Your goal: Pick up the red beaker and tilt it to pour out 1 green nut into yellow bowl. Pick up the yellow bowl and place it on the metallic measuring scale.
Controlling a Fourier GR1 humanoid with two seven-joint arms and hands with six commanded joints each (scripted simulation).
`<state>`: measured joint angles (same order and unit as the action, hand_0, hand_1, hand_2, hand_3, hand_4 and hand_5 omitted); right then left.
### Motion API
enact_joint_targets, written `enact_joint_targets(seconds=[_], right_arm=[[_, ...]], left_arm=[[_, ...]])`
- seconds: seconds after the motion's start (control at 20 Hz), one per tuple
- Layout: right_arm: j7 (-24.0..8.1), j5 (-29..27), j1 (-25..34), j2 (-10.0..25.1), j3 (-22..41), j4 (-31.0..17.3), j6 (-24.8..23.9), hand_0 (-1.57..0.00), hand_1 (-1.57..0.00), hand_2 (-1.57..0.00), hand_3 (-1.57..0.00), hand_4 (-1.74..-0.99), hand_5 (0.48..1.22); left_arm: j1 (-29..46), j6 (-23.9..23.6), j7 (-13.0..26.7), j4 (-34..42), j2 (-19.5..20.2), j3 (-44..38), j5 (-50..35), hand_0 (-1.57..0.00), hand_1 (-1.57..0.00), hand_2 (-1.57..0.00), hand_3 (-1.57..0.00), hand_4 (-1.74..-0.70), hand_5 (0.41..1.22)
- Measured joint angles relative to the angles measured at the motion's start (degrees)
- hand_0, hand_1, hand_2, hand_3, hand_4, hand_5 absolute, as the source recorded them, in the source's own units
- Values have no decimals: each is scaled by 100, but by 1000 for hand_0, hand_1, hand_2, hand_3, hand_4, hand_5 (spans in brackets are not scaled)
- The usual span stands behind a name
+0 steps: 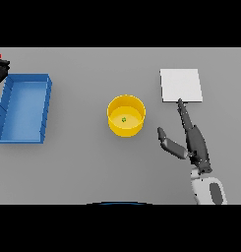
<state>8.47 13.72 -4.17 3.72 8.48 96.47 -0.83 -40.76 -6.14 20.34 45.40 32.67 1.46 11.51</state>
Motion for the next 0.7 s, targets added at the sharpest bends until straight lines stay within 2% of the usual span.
enact_joint_targets(seconds=[0.2,0.25,0.3,0.35,0.4,0.5,0.6,0.65,0.7], right_arm=[[50,-107,-64,-38,-14,19,42,1,1,1,1,-1157,671],[38,-80,-61,-36,20,39,60,1,1,1,1,-1155,669],[73,-77,-131,-62,45,56,61,1,1,1,1,-1155,670],[-36,-94,-57,-60,15,-1,58,1,1,1,1,-1153,670],[-65,-94,-55,-40,-9,-14,47,1,1,1,1,-1151,670],[-14,-115,4,4,-39,-37,68,1,1,1,1,-1150,671],[92,-171,-95,21,-64,29,80,1,1,1,1,-1155,670],[-64,-154,-2,-9,-50,37,60,1,1,1,1,-1155,669],[-14,-159,-29,20,-53,10,90,1,1,1,1,-1155,670]], left_arm=[[808,-154,509,959,-25,6,-176,-1571,-1571,-1571,-1571,-1741,925],[870,-165,643,1140,-23,5,-207,-1571,-1571,-1571,-1571,-1655,868],[949,-122,803,1313,-3,-9,-254,-1571,-1571,-1526,-1525,-1521,818],[1025,-36,923,1520,0,40,-283,-1469,-1344,-1276,-1318,-1369,774],[1101,240,763,1685,60,91,-379,-1175,-1075,-1021,-1055,-1232,737],[1227,737,758,1951,133,42,-749,-751,-687,-653,-675,-1050,683],[1364,1103,831,2110,265,20,-960,-481,-440,-418,-431,-915,651],[1289,1216,999,2106,330,113,-881,-384,-351,-334,-345,-875,644],[1291,1292,1013,2072,332,197,-825,-307,-281,-267,-276,-843,632]])
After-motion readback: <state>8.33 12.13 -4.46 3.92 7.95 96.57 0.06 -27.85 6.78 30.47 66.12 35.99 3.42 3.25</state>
